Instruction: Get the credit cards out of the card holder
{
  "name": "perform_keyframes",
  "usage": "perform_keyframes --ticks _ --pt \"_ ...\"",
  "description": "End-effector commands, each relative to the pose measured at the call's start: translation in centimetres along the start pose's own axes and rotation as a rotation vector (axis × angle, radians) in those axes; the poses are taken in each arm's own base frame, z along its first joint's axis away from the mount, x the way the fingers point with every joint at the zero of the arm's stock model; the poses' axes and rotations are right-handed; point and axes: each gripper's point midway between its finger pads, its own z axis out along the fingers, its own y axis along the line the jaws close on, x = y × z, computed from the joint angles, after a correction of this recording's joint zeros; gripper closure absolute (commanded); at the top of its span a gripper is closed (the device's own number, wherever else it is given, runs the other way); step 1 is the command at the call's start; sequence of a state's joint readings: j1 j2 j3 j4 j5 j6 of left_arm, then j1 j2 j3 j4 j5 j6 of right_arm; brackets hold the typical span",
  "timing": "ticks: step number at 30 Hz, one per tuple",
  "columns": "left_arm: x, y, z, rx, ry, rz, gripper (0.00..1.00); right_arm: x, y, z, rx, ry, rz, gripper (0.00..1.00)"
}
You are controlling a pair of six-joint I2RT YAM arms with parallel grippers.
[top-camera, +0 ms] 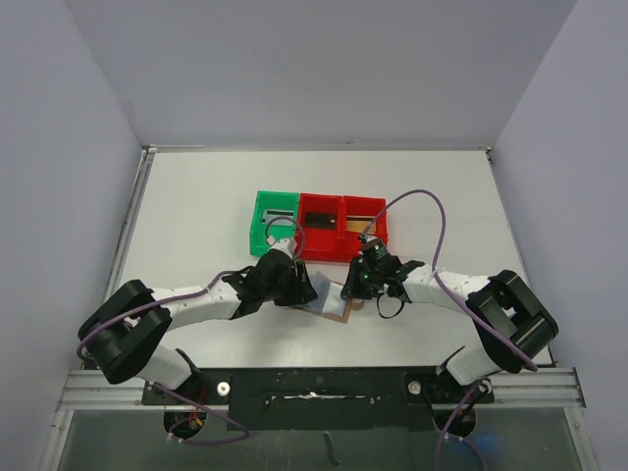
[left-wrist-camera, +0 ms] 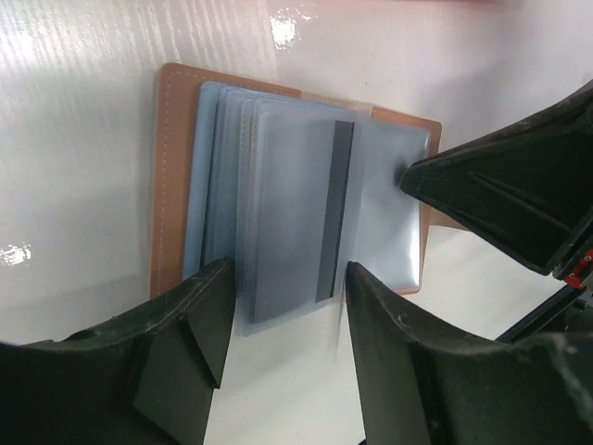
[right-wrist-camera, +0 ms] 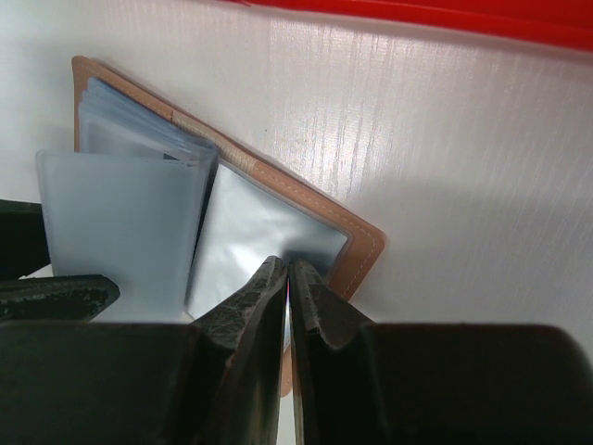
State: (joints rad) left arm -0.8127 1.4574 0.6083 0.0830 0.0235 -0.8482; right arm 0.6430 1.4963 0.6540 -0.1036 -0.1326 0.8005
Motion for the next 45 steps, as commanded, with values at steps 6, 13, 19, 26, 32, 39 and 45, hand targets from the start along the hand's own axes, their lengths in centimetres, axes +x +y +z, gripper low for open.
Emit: perform_keyframes --ticks 6,13,19,26,32,39,45 --pt "-2.5 -1.4 -0.7 -0.117 -0.088 0.062 0.45 0.3 -0.1 0.0 0.0 -0.01 -0.006 0.91" --pt "-3.3 -1.3 -1.3 -0.151 -0.123 0.078 0.44 0.3 -0.2 0.0 0.0 -0.011 -0.004 0.91" --pt "-3.5 -1.6 -1.3 -0.177 -0.138 0.1 0.43 0.3 -0.2 0.0 -0.001 -0.009 -0.004 0.91" --pt "-2.9 -2.8 -0.4 -0.128 -0.105 0.13 0.44 0.3 -0.2 0.0 -0.002 -0.009 -0.003 0.91" --pt "-1.5 -1.4 0.7 -0.206 -0.059 0.127 0.46 0.3 -0.1 0.1 -0.004 -0.008 -0.004 0.91" --pt "-1.3 -2.5 0.7 -0.155 -0.051 0.136 0.5 0.4 -0.2 0.1 -0.004 -0.005 -0.003 0.91" --pt "-1.5 -4.7 0.1 -0.082 -0.06 0.146 0.51 0.4 -0.2 0.1 -0.003 -0.006 -0.002 0.91"
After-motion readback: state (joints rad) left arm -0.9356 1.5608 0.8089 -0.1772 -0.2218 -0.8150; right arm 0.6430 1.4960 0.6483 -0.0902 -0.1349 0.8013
